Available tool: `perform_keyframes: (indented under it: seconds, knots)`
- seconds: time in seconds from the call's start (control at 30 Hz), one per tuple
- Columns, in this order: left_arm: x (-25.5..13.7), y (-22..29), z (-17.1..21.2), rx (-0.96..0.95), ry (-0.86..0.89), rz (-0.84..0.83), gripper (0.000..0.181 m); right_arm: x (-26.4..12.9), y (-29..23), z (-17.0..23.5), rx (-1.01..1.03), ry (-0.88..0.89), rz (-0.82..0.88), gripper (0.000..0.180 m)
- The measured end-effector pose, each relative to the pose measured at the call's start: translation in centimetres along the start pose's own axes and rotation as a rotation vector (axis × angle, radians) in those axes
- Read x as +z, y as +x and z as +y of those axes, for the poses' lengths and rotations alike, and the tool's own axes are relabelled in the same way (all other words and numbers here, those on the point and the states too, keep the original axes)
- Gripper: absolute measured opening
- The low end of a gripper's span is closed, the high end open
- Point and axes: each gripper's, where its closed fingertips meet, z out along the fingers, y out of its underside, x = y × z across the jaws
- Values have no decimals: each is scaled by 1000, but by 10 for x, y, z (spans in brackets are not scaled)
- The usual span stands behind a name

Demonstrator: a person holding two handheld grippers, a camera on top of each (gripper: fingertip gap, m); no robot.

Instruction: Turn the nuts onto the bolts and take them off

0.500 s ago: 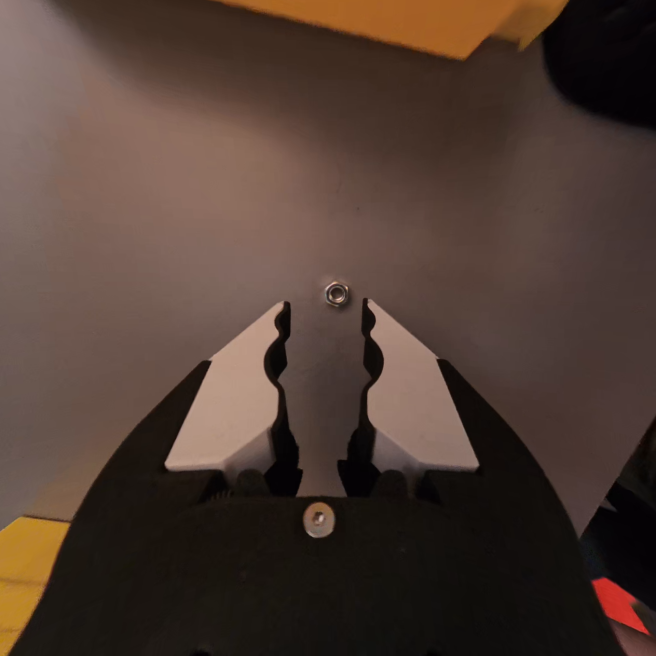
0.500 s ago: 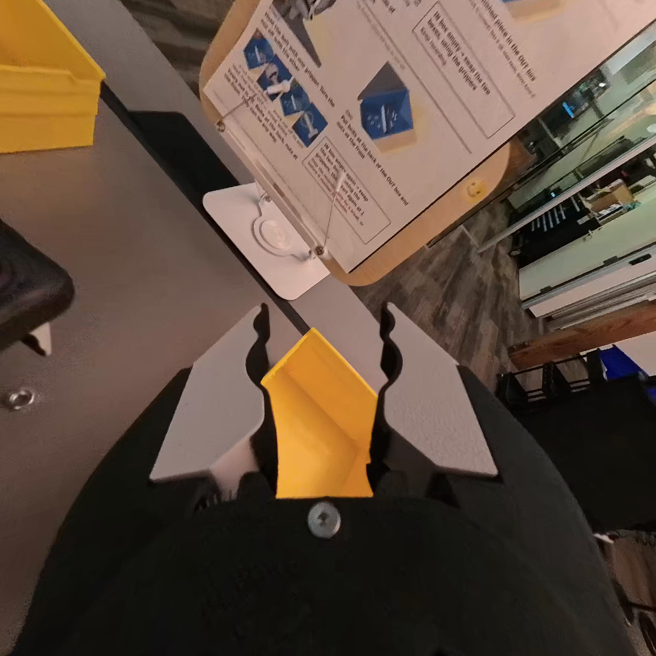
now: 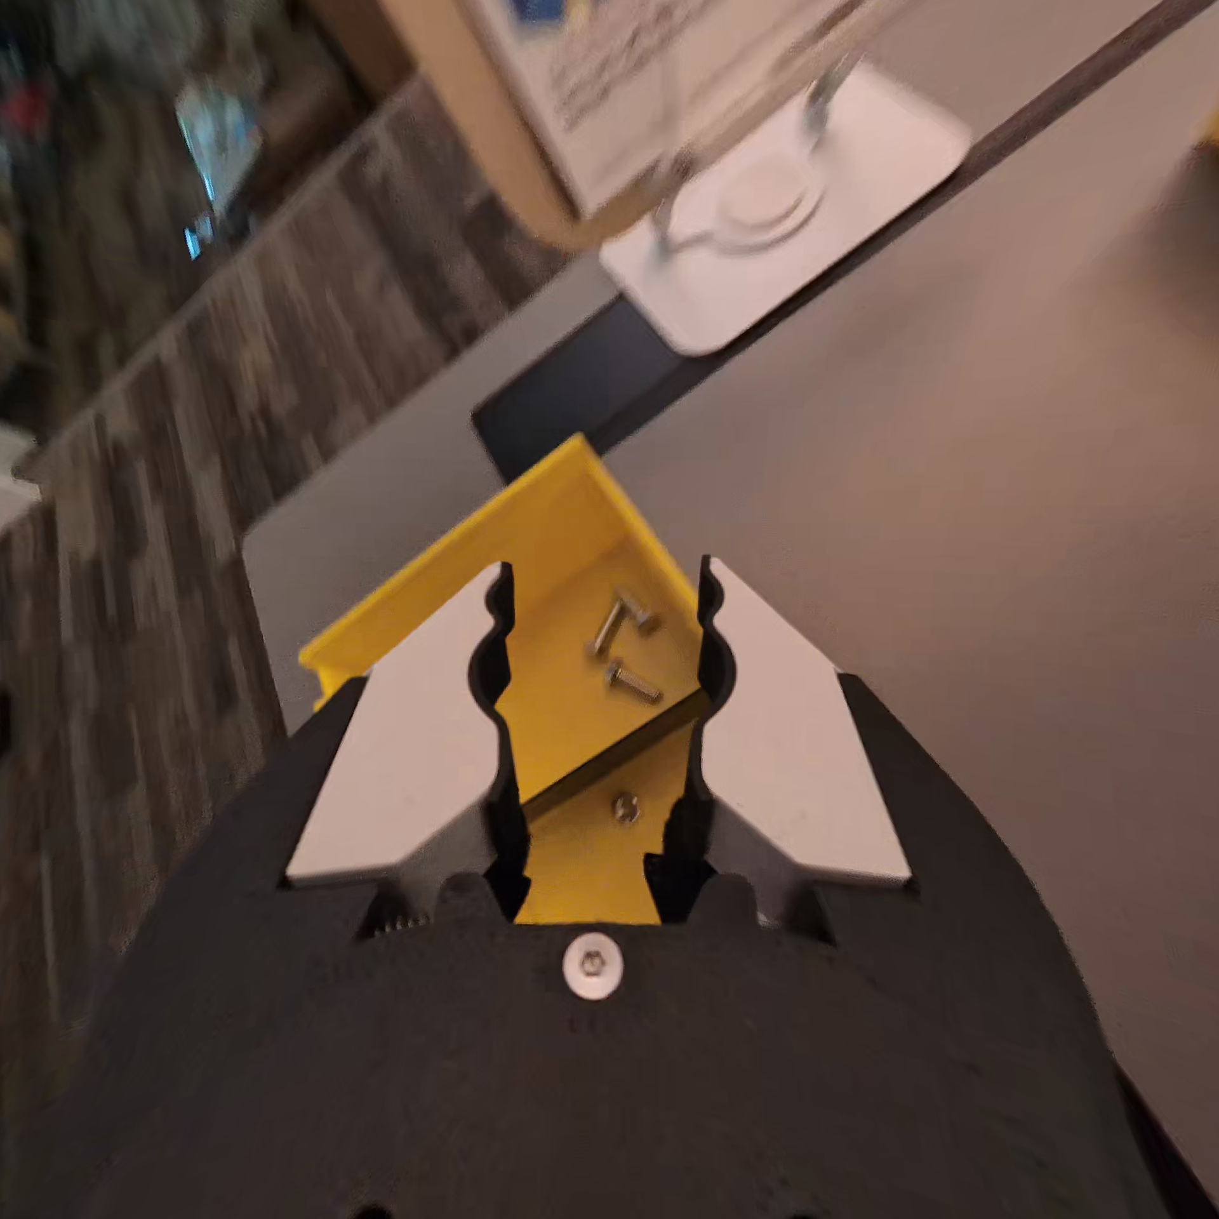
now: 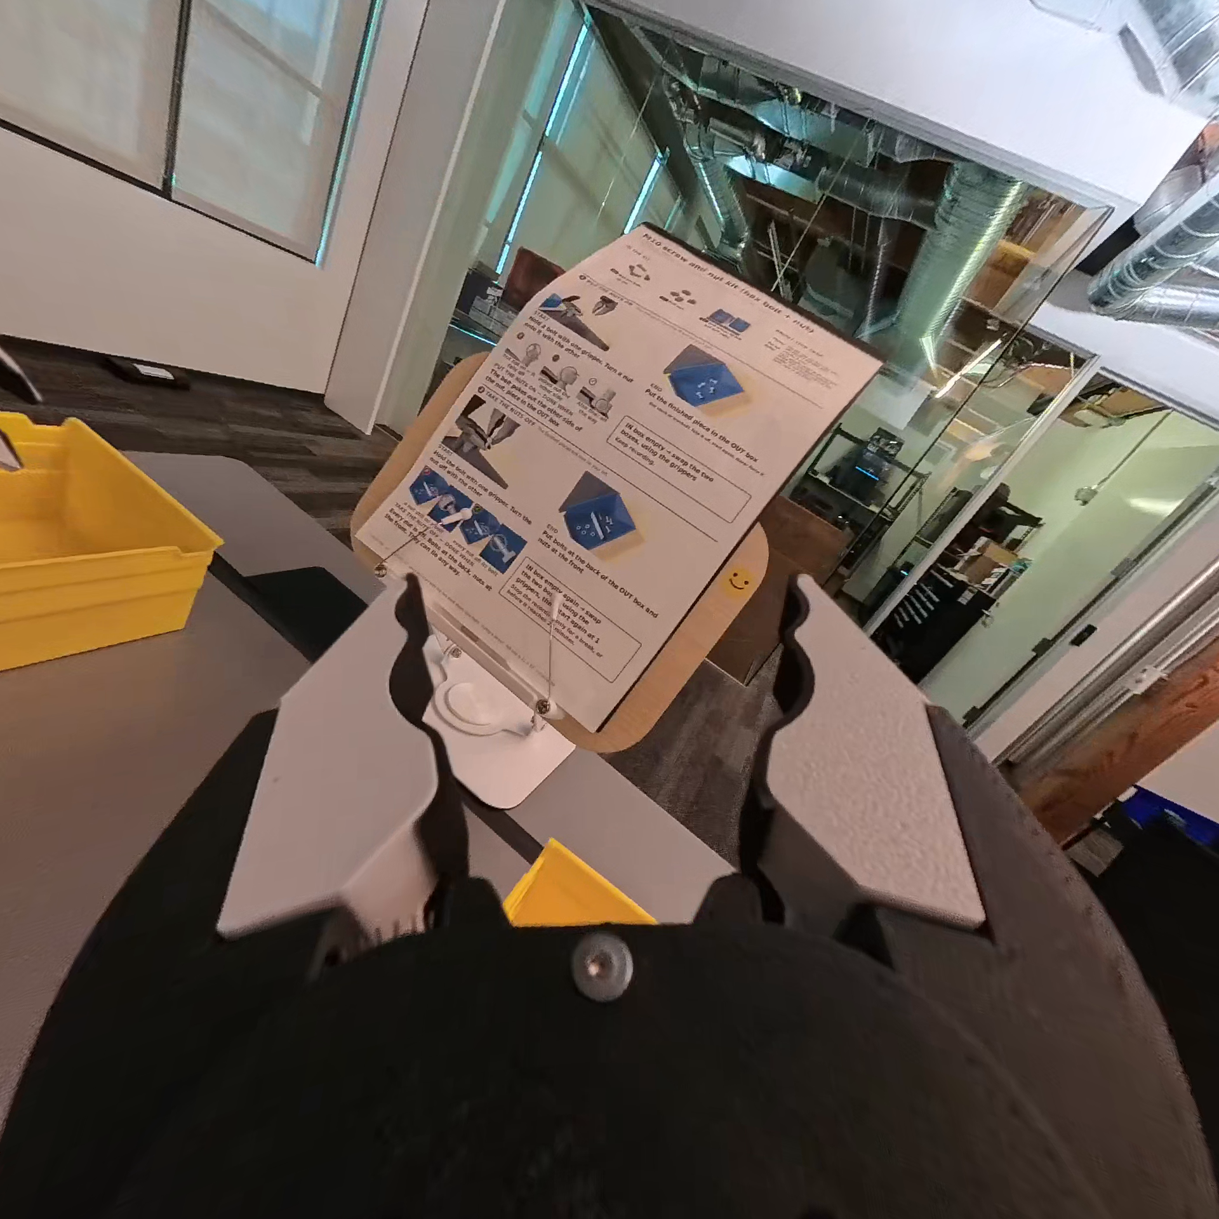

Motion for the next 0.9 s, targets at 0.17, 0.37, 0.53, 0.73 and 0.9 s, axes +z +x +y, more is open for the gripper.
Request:
perform_keyframes:
  seconds: [0.17,0.37,0.53,0.73,0.9]
  knots:
    - [44,-33,50,-145,-114,39,47,14,-16,16,-59,-54,-39,100]
    - [90,-31,96,-222,-278,198,38,34,-28,52,-95,-167,-93,96]
    - [115,-27,123,-42,-385,250,39,42,-29,72,-83,-226,-115,94]
    - [132,-19,127,150,-408,255,16,45,-33,78,-65,-242,-138,93]
    - [137,-3,130,74,-442,360,55,49,-39,84,-83,-267,-156,92]
